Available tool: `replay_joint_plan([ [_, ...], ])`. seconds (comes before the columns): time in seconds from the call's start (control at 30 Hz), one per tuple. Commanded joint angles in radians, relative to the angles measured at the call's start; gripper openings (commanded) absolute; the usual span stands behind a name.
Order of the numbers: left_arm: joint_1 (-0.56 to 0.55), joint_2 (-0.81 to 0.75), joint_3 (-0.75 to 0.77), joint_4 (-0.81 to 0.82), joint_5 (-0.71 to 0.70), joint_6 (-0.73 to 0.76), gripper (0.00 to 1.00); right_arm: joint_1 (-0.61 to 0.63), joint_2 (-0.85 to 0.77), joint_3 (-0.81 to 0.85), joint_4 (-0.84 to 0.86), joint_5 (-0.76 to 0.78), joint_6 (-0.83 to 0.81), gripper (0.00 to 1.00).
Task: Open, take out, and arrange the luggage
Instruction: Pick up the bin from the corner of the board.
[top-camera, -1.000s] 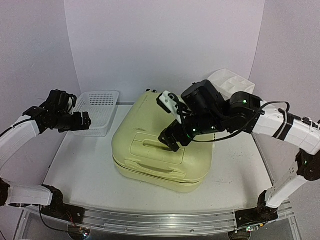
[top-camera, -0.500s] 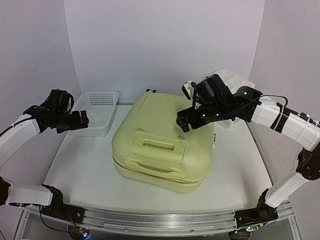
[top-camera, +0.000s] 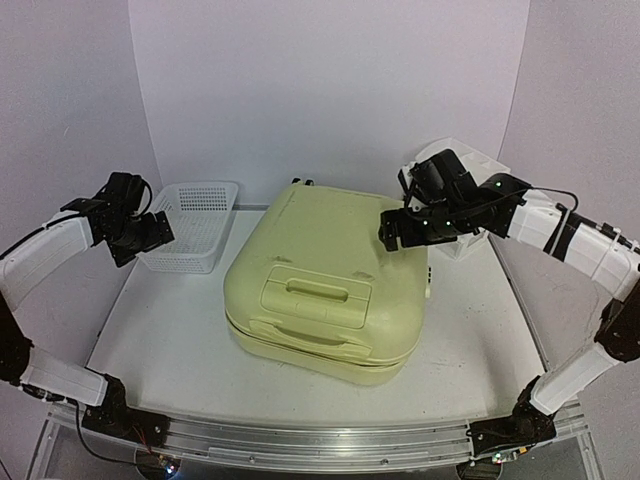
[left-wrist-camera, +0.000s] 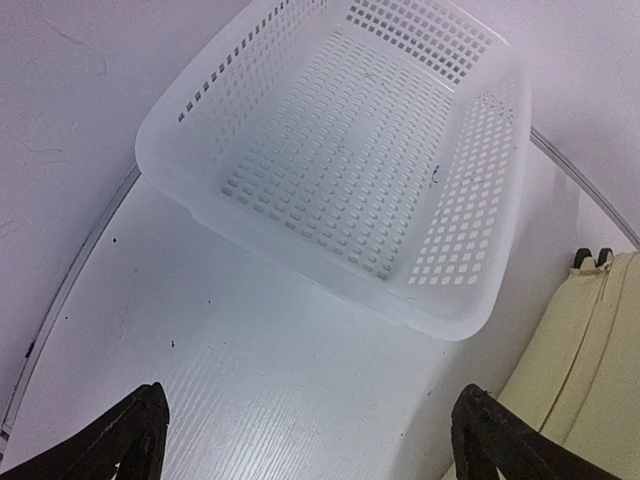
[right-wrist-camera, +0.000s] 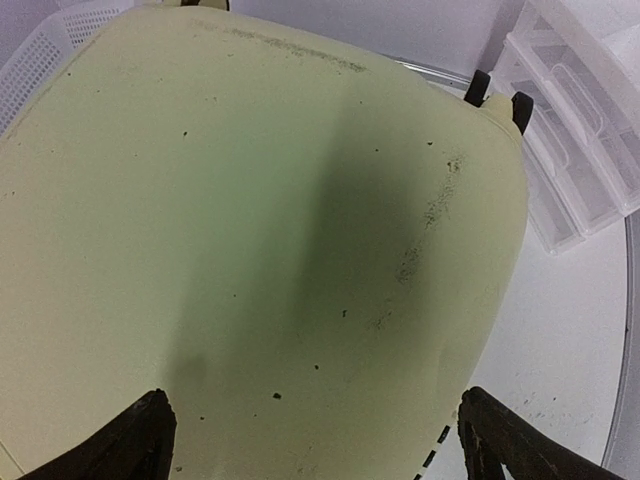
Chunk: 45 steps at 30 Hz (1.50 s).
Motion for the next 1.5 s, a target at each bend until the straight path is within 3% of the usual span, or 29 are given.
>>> replay_joint_plan([
  [0.0, 0.035, 0.062, 0.099, 0.010, 0.029, -0.107, 1.00, -0.021, -0.009, 0.003, 0.034, -0.003, 0.062, 0.98],
  [0.43, 0.068, 0.217, 0.170, 0.015, 0.036, -0.388, 0.97, -0.080, -0.042, -0.045, 0.055, 0.000, 0.122, 0.98],
  [0.83, 0.087, 0.496, 0.257, 0.026, 0.113, -0.674, 0.89, -0.138, -0.117, -0.117, 0.057, 0.041, 0.196, 0.98],
  [1.03, 0.093, 0.564, 0.259, 0.073, 0.115, -0.792, 0.60, -0.147, -0.135, -0.136, 0.057, 0.028, 0.206, 0.98],
  [1.17, 0.093, 0.565, 0.267, 0.095, 0.109, -0.822, 0.20, -0.154, -0.138, -0.150, 0.057, 0.009, 0.218, 0.98],
  [1.23, 0.089, 0.542, 0.277, 0.096, 0.105, -0.814, 0.07, -0.161, -0.141, -0.162, 0.057, 0.000, 0.228, 0.98],
  [1.3, 0.083, 0.501, 0.281, 0.096, 0.099, -0.805, 0.00, -0.176, -0.144, -0.179, 0.057, -0.030, 0.245, 0.98],
  [1.47, 0.061, 0.360, 0.261, 0.094, 0.061, -0.777, 0.00, -0.237, -0.143, -0.198, 0.057, -0.142, 0.277, 0.98],
])
